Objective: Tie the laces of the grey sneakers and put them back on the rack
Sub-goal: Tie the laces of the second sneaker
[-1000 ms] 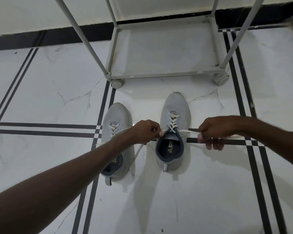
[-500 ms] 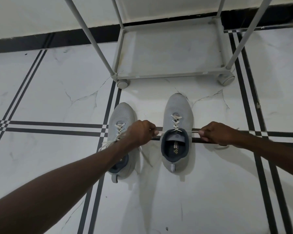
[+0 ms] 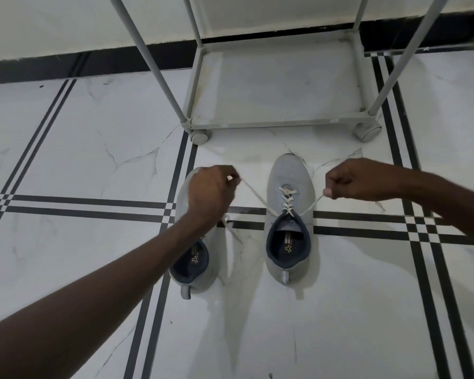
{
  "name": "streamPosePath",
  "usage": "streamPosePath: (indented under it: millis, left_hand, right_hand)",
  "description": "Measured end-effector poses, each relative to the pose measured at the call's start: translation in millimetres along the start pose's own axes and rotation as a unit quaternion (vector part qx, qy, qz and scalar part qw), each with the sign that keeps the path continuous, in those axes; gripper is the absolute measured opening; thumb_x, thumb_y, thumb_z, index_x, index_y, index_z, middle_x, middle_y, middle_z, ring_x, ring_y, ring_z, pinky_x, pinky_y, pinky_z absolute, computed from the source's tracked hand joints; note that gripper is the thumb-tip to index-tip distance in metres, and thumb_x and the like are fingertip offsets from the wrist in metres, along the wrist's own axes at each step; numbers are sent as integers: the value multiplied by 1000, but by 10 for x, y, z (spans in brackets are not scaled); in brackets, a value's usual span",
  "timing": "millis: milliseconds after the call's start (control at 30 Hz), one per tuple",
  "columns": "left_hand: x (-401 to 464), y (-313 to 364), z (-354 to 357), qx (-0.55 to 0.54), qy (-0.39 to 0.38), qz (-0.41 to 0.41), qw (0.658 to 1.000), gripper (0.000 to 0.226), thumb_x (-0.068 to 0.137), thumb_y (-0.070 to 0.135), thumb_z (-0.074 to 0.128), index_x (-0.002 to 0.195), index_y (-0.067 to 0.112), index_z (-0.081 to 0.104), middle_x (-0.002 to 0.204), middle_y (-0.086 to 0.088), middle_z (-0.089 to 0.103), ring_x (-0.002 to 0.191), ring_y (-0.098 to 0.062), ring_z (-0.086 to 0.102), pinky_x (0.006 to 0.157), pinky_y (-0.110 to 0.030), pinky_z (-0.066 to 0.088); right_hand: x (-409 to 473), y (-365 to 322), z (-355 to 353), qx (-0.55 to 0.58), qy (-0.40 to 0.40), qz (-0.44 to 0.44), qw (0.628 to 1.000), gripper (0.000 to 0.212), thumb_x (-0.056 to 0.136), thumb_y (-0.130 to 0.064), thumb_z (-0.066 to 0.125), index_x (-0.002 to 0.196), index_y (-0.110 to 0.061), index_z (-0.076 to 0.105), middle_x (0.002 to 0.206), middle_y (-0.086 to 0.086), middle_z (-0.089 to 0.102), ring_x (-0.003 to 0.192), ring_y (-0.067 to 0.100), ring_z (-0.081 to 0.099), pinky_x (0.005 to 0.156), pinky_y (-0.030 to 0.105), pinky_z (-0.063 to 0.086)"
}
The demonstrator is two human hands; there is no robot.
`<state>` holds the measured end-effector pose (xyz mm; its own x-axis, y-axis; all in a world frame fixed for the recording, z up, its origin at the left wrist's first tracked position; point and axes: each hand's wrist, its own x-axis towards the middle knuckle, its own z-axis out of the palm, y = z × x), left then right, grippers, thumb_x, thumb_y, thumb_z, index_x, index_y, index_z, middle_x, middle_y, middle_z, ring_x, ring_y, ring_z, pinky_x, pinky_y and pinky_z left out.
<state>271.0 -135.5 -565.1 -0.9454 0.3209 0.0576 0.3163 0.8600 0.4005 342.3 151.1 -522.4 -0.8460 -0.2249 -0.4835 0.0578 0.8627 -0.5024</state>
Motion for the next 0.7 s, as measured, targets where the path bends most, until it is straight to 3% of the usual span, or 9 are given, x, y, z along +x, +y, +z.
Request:
streamPosePath:
  millis: [67, 167, 233, 333, 400, 533, 700]
  left_hand:
    - [39, 189, 46, -172, -38, -54, 983, 12, 88, 20, 66, 93, 22, 77, 79, 4, 76, 69, -11, 72, 70, -28, 59]
    - [80, 426, 94, -421, -135, -133, 887, 15, 90, 17, 68, 100, 8, 75, 92, -13, 76, 83, -19, 76, 83, -35, 62]
    - [77, 570, 129, -498, -180, -167, 832, 23, 91, 15, 68, 103, -4, 70, 99, -22, 74, 87, -28, 76, 84, -38, 62]
    - [45, 709, 190, -522, -236, -183, 799, 21, 91, 1, 64, 111, -6, 63, 96, -22, 73, 72, -25, 71, 65, -28, 61]
    - [44, 708, 231, -518, -277, -177, 790, 28, 91, 0, 64, 119, 1, 63, 91, -14, 76, 66, -18, 68, 55, -22, 55]
    - [82, 635, 276, -475, -322, -130, 808, 26, 89, 12, 70, 114, 10, 73, 93, -5, 73, 74, -13, 62, 59, -19, 49]
    - [104, 740, 234, -440, -294, -121, 840, 24, 83, 26, 77, 101, 10, 78, 97, 0, 78, 77, -11, 60, 61, -18, 48]
  right_hand:
    - [28, -126, -124, -4, 35, -19, 999, 17, 90, -26, 65, 77, -17, 69, 69, -8, 63, 69, 16, 58, 68, 32, 44]
    - [102, -234, -226, 10, 79, -35, 996, 12, 88, -21, 67, 77, -24, 70, 58, -18, 63, 64, 2, 58, 66, 31, 47]
    - [149, -270, -252, 10, 112, -48, 992, 13, 88, -17, 67, 78, -25, 71, 57, -20, 63, 63, -3, 61, 61, 28, 45]
    - [191, -305, -248, -14, 159, -70, 985, 13, 87, -13, 68, 82, -24, 72, 68, -16, 67, 68, -2, 63, 60, 23, 43]
    - [231, -308, -207, -25, 189, -90, 977, 12, 85, -13, 70, 83, -24, 73, 76, -13, 70, 74, 4, 63, 66, 23, 44]
    - [360, -263, -81, -87, 261, -129, 953, 7, 82, -17, 74, 83, -24, 77, 85, -5, 69, 92, 18, 54, 79, 33, 38]
    - [459, -241, -10, -48, 308, -143, 939, 8, 80, -19, 74, 85, -24, 78, 96, -4, 66, 100, 19, 51, 83, 30, 39]
